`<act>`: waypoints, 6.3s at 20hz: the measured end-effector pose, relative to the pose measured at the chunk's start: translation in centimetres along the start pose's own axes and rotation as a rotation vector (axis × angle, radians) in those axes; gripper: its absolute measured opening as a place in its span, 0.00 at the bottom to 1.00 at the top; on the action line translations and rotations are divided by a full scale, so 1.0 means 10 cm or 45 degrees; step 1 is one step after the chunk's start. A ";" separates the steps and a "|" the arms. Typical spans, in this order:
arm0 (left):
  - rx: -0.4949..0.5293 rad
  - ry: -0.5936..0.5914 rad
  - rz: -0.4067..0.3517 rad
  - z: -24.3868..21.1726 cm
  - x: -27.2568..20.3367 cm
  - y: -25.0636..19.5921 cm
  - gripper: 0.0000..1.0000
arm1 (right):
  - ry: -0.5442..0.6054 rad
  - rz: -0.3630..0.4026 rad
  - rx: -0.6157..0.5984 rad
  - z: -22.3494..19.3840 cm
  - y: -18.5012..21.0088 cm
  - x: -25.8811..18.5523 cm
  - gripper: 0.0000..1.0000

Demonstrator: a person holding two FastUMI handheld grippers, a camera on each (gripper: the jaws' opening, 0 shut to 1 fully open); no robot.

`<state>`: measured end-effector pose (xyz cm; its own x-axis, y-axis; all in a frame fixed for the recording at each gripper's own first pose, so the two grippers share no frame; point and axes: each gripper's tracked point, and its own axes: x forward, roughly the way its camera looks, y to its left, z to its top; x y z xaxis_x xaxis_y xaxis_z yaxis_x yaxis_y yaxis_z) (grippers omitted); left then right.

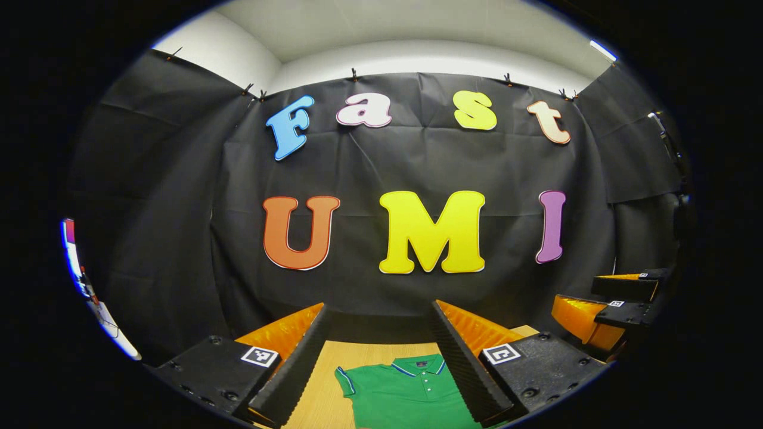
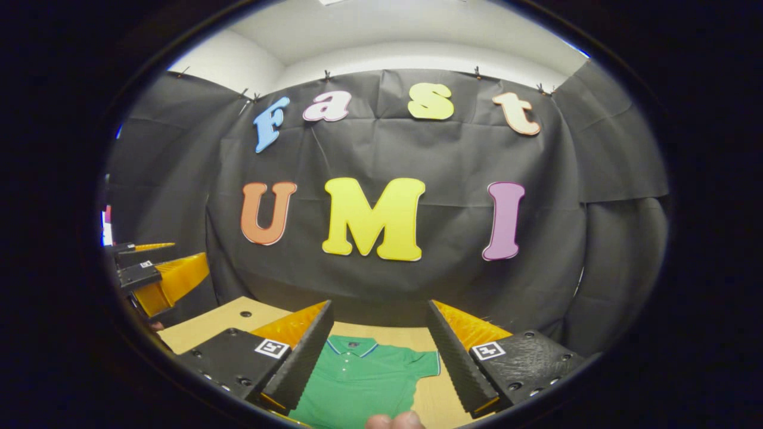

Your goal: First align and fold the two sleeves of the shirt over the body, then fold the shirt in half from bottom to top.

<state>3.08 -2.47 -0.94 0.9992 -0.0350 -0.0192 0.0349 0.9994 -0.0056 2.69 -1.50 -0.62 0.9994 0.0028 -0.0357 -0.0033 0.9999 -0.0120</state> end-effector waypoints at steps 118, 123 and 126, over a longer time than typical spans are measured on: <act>-0.131 0.949 0.002 -3.74 1.83 0.85 1.00 | 0.709 -0.177 0.013 -1.56 -0.83 0.67 0.96; -0.118 1.061 0.023 -4.10 1.82 0.85 1.00 | 0.813 -0.231 0.141 -1.79 -0.87 0.59 0.95; -0.066 1.115 0.035 -4.22 1.80 0.90 1.00 | 0.826 -0.236 0.161 -1.82 -0.85 0.59 0.98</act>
<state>20.54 5.73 -43.48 0.6251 -0.0231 -0.7802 -0.0111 0.9992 -0.0385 8.00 -10.24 -18.95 0.7595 -0.1366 -0.6360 0.2089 0.9771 0.0396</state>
